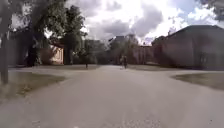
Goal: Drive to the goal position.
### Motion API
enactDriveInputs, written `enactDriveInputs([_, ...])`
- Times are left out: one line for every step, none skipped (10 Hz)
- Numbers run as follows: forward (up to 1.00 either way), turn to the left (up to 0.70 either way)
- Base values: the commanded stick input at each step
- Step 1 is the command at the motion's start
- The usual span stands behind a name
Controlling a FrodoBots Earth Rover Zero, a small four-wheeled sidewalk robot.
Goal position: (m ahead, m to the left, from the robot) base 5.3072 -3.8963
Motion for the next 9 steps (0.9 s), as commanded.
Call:
enactDriveInputs([0.85, -0.34])
enactDriveInputs([0.85, -0.34])
enactDriveInputs([0.85, -0.34])
enactDriveInputs([0.85, -0.34])
enactDriveInputs([0.85, -0.34])
enactDriveInputs([0.85, -0.28])
enactDriveInputs([0.85, -0.25])
enactDriveInputs([0.85, -0.25])
enactDriveInputs([0.85, -0.25])
